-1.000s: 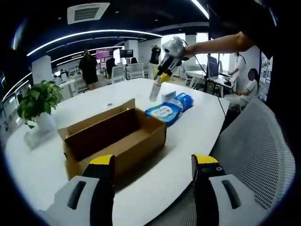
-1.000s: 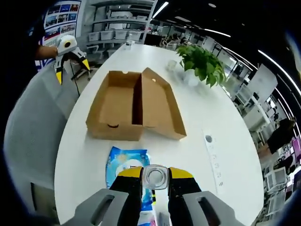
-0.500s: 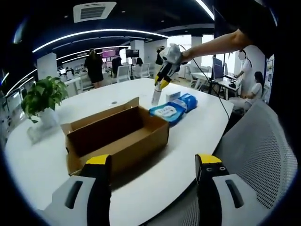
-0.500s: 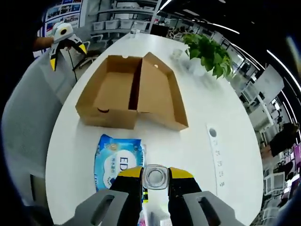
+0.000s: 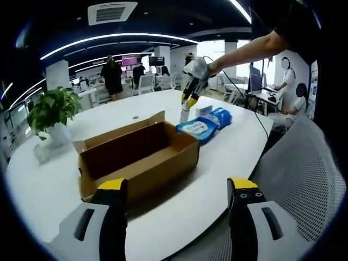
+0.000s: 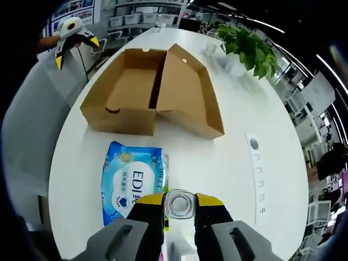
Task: Operate the shoe box by opening the lid, removing the specified soft item, and placing it in the target area until the item is outside and the box remains undamaged.
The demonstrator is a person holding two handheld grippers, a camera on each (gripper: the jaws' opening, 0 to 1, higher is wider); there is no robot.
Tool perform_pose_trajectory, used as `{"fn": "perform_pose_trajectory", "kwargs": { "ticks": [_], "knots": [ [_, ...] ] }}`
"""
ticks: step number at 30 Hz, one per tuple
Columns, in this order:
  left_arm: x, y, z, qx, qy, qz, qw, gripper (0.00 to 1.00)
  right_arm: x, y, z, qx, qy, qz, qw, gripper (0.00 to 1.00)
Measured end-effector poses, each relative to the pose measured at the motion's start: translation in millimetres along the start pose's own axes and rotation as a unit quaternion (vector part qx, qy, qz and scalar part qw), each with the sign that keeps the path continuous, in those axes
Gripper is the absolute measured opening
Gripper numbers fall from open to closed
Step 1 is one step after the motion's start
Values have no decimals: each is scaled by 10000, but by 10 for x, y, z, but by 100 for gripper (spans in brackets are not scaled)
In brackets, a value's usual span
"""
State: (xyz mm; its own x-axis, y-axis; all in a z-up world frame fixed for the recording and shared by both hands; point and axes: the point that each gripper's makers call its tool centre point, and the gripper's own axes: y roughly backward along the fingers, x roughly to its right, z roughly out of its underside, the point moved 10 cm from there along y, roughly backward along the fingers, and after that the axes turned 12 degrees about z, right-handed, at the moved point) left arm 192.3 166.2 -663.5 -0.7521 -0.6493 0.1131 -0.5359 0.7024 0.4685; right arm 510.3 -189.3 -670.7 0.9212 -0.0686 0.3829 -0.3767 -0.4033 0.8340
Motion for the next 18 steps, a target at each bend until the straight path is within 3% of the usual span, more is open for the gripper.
{"fn": "perform_pose_trajectory", "kwargs": {
  "ticks": [18],
  "knots": [
    [-12, 0, 52, -111, 54, -27, 9999, 74, 67, -33, -13, -180, -252, -195, 9993, 17]
  ]
}}
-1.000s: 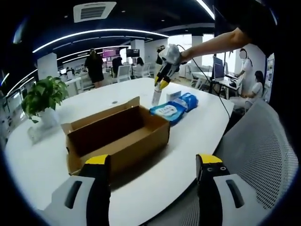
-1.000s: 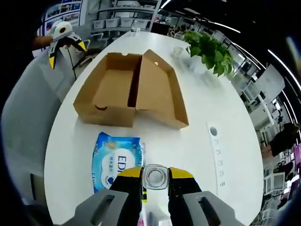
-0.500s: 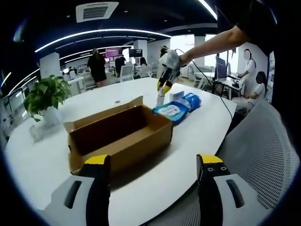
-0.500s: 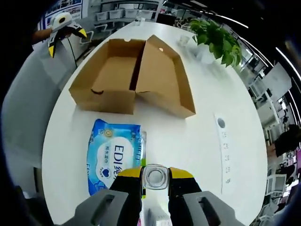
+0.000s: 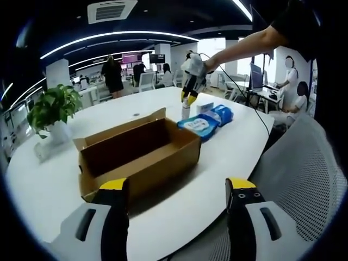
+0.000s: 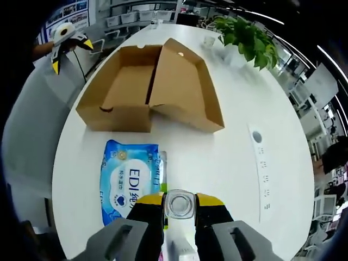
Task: Operate the shoe box by opening the lid, removing the specified soft item, and placing it in the target area until the item is outside and the box remains undamaged.
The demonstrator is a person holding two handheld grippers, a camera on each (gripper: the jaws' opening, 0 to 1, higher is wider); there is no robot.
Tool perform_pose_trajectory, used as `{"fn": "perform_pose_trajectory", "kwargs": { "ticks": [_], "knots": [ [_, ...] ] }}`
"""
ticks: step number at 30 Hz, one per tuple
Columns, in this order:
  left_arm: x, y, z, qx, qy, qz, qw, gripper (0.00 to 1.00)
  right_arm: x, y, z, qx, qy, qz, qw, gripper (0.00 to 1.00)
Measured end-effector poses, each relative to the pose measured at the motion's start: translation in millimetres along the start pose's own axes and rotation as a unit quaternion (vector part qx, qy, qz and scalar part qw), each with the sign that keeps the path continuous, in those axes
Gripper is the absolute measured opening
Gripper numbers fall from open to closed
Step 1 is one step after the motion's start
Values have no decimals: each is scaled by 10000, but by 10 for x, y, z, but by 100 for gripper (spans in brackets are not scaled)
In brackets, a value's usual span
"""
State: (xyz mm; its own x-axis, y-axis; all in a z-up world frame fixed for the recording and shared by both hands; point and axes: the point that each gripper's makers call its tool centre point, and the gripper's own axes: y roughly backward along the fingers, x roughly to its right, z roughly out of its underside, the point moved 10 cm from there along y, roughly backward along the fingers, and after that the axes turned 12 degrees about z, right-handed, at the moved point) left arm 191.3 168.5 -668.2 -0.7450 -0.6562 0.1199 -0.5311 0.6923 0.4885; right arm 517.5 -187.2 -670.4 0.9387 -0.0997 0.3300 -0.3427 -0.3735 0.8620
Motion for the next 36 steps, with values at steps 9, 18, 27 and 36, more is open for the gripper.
{"fn": "perform_pose_trajectory", "kwargs": {
  "ticks": [9, 18, 27, 36],
  "knots": [
    [-2, -7, 20, -58, 8, 12, 10000, 74, 88, 4, 6, -15, -103, 74, 9999, 20],
    [24, -25, -8, -92, 22, 22, 10000, 73, 134, 46, 21, -18, -152, 221, 9996, 23],
    [8, -6, -24, -11, 144, -78, 9999, 74, 160, 111, -12, 58, -378, 335, 9987, 29],
    [-29, 25, -41, 36, 291, -201, 9994, 72, 178, 159, -112, 197, -993, 441, 9939, 37]
  ]
}}
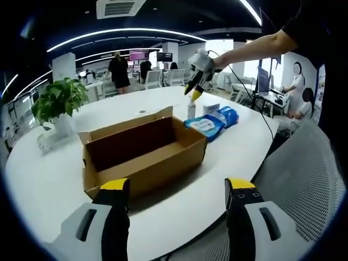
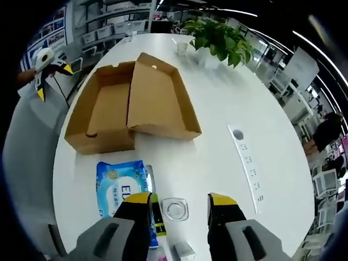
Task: Operate the shoe box by opening the lid, removing the specified soft item, and placing it in the target area until the item is outside and the box remains undamaged.
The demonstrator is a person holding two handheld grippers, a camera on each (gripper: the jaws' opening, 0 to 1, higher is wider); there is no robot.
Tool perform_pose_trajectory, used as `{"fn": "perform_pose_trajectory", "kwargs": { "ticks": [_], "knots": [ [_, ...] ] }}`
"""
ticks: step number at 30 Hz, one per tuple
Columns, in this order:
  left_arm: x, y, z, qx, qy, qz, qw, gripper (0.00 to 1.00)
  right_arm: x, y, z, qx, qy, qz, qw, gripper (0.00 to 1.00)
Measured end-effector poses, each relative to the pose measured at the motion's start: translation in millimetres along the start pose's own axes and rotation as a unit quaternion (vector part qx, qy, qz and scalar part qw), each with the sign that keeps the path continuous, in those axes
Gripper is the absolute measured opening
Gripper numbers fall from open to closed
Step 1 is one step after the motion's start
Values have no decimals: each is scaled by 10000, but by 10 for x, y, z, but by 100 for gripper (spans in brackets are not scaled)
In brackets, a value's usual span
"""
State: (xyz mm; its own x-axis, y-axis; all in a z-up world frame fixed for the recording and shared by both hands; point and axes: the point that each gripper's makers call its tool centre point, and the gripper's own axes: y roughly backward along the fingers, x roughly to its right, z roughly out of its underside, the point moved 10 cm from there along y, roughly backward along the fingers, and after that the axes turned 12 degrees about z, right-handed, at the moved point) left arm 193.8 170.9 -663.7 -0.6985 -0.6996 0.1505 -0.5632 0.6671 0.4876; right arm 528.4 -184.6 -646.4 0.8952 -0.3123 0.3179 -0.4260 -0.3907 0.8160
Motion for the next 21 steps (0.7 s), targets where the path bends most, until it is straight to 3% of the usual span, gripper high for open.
{"fn": "perform_pose_trajectory", "kwargs": {
  "ticks": [11, 21],
  "knots": [
    [-182, 62, 3, -70, 102, -343, 9993, 66, -62, 9, -166, 203, -586, 81, 9980, 38],
    [-520, 203, 57, -287, 493, -1013, 9932, 57, -125, -48, -254, 306, -868, 166, 9956, 39]
  ]
}}
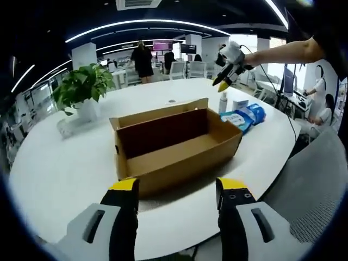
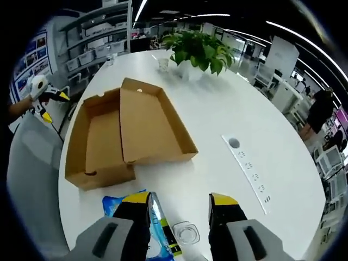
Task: Operate the shoe box by opening the lid, removing the specified soft item, and placing it in the target area until the item is outside and the box remains undamaged.
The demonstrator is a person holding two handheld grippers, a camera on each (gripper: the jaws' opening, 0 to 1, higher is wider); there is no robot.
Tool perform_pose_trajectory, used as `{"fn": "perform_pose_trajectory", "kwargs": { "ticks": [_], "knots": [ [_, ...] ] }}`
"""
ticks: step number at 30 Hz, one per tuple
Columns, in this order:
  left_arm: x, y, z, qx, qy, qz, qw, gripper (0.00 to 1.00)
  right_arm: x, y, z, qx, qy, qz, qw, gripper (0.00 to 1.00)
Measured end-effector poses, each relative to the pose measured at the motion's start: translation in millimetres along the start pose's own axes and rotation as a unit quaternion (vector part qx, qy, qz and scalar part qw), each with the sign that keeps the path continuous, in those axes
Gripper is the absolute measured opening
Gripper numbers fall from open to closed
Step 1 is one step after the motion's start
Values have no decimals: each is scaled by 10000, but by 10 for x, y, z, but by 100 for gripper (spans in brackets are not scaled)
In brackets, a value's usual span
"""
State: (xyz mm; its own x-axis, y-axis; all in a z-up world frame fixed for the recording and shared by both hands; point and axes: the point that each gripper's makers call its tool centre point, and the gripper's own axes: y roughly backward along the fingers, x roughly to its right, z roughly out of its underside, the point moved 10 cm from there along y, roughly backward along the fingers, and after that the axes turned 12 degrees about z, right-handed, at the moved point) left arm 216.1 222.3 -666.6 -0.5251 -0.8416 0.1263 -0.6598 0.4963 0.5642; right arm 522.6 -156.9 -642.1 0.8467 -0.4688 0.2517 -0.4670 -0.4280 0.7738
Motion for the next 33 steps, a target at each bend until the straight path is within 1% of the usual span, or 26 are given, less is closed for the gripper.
{"fn": "perform_pose_trajectory", "kwargs": {
  "ticks": [3, 5, 8, 11, 14, 17, 22, 25, 29, 31, 33],
  "knots": [
    [-118, 6, 1, -71, 157, -177, 9997, 52, -22, -25, -13, -32, -24, 41, 10000, 39],
    [-185, 5, 5, -125, 166, -269, 9994, 49, -32, -39, -25, -59, -110, 69, 9999, 39],
    [-301, -11, -3, -142, 216, -386, 9989, 49, -64, -49, -52, -67, -227, 108, 9997, 38],
    [-394, -42, -5, -185, 271, -453, 9984, 46, -75, -71, -76, -86, -308, 144, 9994, 38],
    [-476, -86, -8, -230, 350, -541, 9977, 42, -84, -95, -109, -72, -497, 189, 9986, 38],
    [-580, -142, 11, -232, 475, -582, 9969, 39, -83, -122, -120, -91, -485, 248, 9985, 37],
    [-672, -222, 12, -236, 647, -660, 9954, 35, -106, -163, -118, -113, -439, 228, 9987, 37],
    [-705, -248, -21, -163, 804, -690, 9942, 33, -98, -202, -118, -99, -476, 247, 9985, 37],
    [-762, -287, -26, -302, 938, -735, 9924, 27, -111, -239, -128, -93, -509, 299, 9982, 36],
    [-779, -299, -40, -280, 984, -740, 9920, 23, -131, -247, -141, -71, -540, 323, 9980, 36],
    [-798, -316, -55, -255, 1125, -755, 9904, 19, -141, -263, -155, -52, -602, 342, 9976, 36]
  ]
}}
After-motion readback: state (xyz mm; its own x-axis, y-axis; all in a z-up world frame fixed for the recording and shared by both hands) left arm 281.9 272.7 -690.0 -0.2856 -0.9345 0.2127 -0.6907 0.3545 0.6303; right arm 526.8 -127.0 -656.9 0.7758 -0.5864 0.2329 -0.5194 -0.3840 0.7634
